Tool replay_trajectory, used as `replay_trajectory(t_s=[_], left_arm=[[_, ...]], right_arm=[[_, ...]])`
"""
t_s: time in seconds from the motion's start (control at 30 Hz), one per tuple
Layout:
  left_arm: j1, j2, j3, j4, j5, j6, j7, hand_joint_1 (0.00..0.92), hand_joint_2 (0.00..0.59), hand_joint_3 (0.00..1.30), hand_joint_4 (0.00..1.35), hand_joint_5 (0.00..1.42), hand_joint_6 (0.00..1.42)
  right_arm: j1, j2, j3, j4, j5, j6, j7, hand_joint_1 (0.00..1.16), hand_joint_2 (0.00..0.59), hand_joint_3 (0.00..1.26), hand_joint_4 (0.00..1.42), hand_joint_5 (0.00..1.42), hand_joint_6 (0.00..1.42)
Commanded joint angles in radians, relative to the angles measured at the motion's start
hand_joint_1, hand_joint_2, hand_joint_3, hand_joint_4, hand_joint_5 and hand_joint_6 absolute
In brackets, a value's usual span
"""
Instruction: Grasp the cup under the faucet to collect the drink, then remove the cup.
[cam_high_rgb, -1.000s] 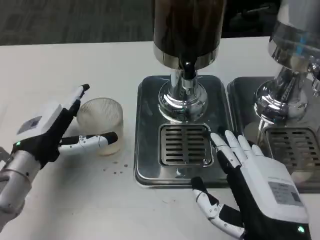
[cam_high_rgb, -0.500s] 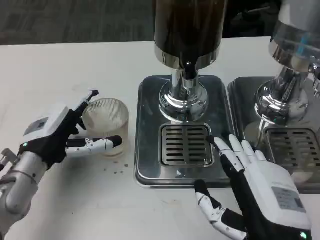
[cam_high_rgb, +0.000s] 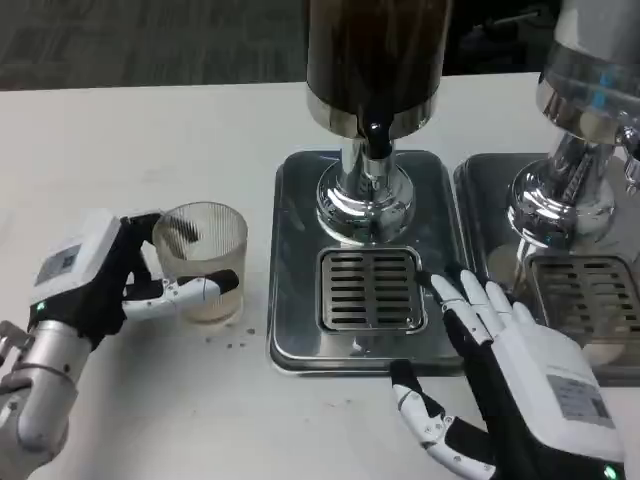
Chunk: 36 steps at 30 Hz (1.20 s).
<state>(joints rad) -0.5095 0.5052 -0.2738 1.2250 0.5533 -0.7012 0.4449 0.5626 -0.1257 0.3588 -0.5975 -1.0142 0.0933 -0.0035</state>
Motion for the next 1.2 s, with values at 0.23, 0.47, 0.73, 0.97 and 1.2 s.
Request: replay_trajectory(t_s=[0.23, 0.47, 0.73, 0.97, 1.2], left_arm=[[0.026, 0.019, 0.040, -0.054, -0.020, -0.085, 0.094, 0.321, 0.115, 0.74, 0.83, 1.08, 1.39], [0.032, 0.011, 0.054, -0.140, -0.021, -0.163, 0.087, 0.321, 0.115, 0.74, 0.84, 1.09, 1.40], [-0.028, -0.059, 0.000, -0.130, 0.014, -0.136, 0.027, 0.321, 0.115, 0.75, 0.84, 1.09, 1.39], [-0.075, -0.111, -0.053, -0.074, 0.049, -0.102, -0.005, 0.321, 0.114, 0.75, 0.85, 1.09, 1.39], [-0.115, -0.149, -0.097, -0.043, 0.062, -0.074, -0.027, 0.319, 0.112, 0.74, 0.84, 1.08, 1.37]], right_arm=[[-0.016, -0.005, -0.014, -0.009, 0.023, -0.001, -0.009, 0.38, 0.466, 0.11, 0.01, 0.00, 0.00], [-0.039, -0.005, -0.016, -0.002, 0.033, -0.006, -0.011, 0.38, 0.466, 0.11, 0.01, 0.00, 0.00], [-0.025, 0.011, 0.000, -0.019, 0.020, -0.003, -0.040, 0.38, 0.466, 0.11, 0.01, 0.00, 0.00], [0.012, 0.034, 0.031, -0.050, -0.011, 0.005, -0.069, 0.38, 0.466, 0.11, 0.01, 0.00, 0.00], [0.040, 0.057, 0.053, -0.067, -0.041, 0.011, -0.086, 0.38, 0.466, 0.11, 0.01, 0.00, 0.00]])
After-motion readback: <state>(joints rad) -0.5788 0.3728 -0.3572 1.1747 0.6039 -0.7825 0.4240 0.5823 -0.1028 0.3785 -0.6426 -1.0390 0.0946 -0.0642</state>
